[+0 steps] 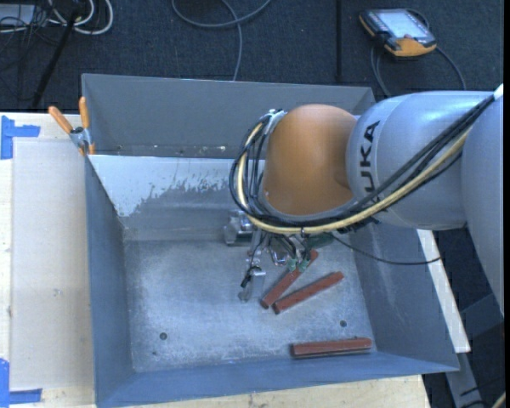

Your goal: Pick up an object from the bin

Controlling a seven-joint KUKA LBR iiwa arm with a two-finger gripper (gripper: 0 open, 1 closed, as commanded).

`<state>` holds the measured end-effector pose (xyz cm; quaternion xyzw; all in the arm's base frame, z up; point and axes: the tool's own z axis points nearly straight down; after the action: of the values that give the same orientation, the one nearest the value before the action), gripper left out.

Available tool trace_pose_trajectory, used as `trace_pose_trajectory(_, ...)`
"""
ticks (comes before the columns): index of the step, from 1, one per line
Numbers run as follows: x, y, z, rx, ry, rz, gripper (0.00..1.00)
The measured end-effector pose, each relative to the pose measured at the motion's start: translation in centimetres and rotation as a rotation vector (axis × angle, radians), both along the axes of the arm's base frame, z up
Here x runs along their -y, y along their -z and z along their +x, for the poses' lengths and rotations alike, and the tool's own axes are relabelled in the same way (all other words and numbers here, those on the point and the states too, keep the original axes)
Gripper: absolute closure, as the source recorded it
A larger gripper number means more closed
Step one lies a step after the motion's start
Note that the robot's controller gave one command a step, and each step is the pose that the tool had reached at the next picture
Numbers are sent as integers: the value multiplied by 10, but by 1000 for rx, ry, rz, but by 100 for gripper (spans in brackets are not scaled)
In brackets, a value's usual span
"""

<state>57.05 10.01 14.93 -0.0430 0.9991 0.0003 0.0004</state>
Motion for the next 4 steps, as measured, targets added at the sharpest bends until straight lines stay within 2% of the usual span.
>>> trace_pose_trajectory(1,-8,-46,-5,-9,102,-2,0)
trace_pose_trajectory(2,13,-46,-4,16,-66,3,0)
trace_pose_trajectory(3,49,19,4,3,-159,-1,0)
trace_pose_trajectory(4,58,69,21,0,-140,-1,0)
